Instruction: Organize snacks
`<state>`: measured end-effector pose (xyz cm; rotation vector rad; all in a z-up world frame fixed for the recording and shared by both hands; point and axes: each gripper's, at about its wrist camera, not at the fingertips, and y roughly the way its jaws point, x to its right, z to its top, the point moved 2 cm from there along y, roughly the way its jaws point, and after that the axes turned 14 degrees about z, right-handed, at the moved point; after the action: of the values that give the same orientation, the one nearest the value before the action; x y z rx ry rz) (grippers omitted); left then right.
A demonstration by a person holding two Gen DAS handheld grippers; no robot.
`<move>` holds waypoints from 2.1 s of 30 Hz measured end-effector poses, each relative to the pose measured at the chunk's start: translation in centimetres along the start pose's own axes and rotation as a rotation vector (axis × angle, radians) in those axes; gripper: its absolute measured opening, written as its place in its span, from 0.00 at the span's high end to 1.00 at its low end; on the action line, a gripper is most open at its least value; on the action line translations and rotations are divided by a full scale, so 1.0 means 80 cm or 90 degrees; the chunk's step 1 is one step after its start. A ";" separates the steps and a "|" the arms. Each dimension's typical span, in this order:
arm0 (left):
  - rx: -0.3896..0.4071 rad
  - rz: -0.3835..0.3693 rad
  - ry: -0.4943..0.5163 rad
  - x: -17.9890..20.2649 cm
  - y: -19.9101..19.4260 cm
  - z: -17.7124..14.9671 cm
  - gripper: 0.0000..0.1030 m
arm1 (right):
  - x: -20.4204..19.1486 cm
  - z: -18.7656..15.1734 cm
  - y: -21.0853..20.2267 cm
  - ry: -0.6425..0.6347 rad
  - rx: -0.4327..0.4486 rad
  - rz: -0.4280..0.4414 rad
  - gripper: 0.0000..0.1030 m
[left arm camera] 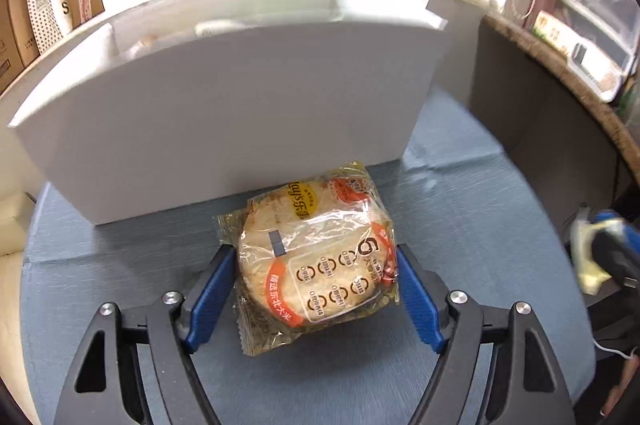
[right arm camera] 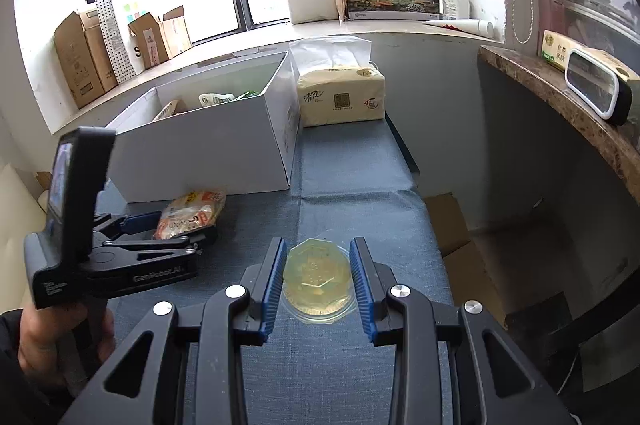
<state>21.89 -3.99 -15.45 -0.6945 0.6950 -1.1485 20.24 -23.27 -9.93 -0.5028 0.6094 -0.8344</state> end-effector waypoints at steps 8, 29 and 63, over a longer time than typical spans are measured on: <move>0.086 -0.022 -0.043 -0.065 -0.113 -0.006 0.20 | -0.029 0.008 0.006 -0.029 -0.002 0.025 0.65; 0.133 0.029 -0.092 -0.178 -0.049 0.196 0.20 | -0.116 0.218 0.143 -0.146 0.024 0.080 0.65; 0.262 0.118 -0.157 -0.194 -0.238 0.094 0.00 | -0.143 0.166 -0.024 -0.174 0.179 -0.021 0.00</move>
<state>13.16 6.94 6.13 -0.4022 0.2929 -0.9732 22.16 -12.99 4.22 -0.3622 0.2272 -0.8486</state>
